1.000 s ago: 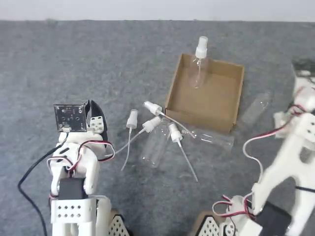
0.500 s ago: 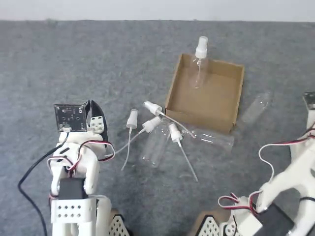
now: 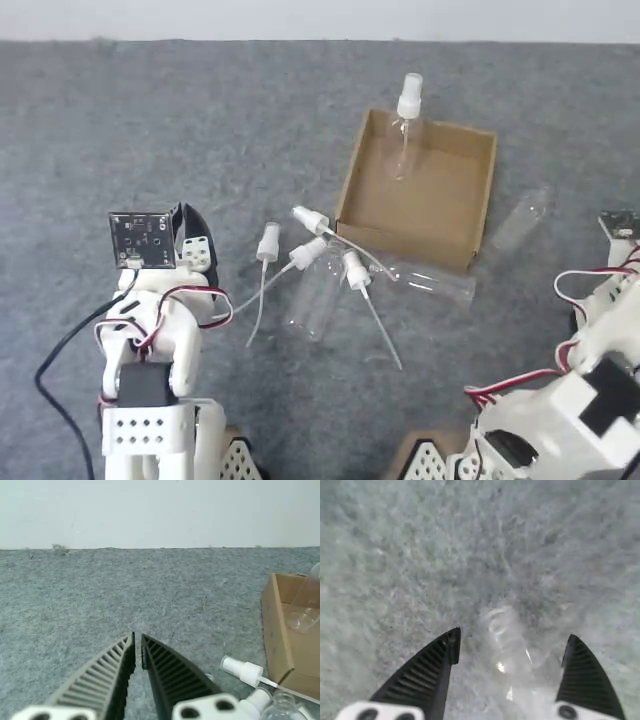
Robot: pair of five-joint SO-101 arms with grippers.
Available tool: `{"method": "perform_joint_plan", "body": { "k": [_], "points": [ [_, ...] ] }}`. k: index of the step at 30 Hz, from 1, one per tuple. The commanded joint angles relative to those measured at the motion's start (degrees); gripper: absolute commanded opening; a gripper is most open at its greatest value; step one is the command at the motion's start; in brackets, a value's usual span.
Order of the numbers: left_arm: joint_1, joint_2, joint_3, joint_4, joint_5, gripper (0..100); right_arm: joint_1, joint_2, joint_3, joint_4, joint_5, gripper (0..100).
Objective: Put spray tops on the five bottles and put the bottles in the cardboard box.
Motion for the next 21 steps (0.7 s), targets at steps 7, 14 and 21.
{"method": "perform_joint_plan", "body": {
  "k": [7, 14, 21],
  "points": [
    [-0.09, -0.53, -0.31, -1.76, 0.35, 1, 0.75, -1.27, -5.45, -1.71, -1.67, 27.7],
    [-0.09, -0.53, -0.31, -1.76, 0.35, 1, 1.10, -4.53, -5.71, 6.81, 12.04, 27.8],
    [-0.09, -0.53, -0.31, -1.76, 0.35, 1, 5.23, -4.53, -5.80, 10.51, 21.45, 27.8]
  ]
}}
